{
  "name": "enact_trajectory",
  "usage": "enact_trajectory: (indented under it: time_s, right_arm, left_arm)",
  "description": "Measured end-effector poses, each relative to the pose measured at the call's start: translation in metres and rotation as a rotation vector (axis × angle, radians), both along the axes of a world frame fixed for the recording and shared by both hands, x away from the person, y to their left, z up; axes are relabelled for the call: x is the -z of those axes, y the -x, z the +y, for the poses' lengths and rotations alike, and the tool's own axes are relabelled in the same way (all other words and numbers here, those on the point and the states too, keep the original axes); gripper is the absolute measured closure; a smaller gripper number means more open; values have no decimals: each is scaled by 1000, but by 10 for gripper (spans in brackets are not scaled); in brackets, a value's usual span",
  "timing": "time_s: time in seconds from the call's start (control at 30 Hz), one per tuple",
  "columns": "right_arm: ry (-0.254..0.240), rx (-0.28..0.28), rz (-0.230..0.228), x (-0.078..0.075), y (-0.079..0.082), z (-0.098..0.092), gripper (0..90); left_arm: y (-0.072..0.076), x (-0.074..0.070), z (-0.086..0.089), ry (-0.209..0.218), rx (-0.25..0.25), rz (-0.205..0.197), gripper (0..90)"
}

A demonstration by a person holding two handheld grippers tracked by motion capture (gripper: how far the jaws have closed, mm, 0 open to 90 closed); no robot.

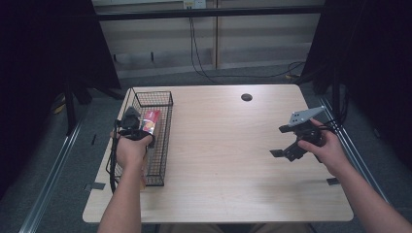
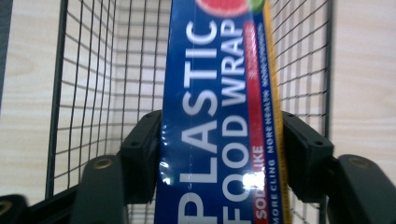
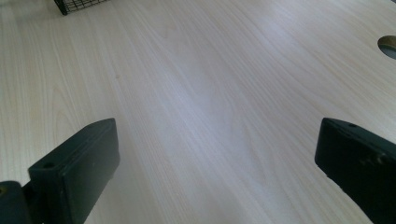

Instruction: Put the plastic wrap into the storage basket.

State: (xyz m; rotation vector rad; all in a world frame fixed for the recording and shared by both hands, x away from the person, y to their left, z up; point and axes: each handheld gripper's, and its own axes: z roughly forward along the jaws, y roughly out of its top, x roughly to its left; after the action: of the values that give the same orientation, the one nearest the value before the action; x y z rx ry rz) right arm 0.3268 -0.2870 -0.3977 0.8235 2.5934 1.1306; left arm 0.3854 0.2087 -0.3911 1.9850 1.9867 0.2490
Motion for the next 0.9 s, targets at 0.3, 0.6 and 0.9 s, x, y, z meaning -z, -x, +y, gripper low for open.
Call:
enact_trajectory:
  time_s: [0.3,0.6,0.9]
  right_arm:
    - [-13,-3,6,1,1,3,0]
    - [-25,3,10,2,1,4,0]
    - [-21,29,15,6,5,4,0]
  left_arm:
    - [7,-18,0,28,32,-55,296]
    - [11,-37,-3,73,78,-124,215]
    - [13,-44,-26,98,177,-172,182]
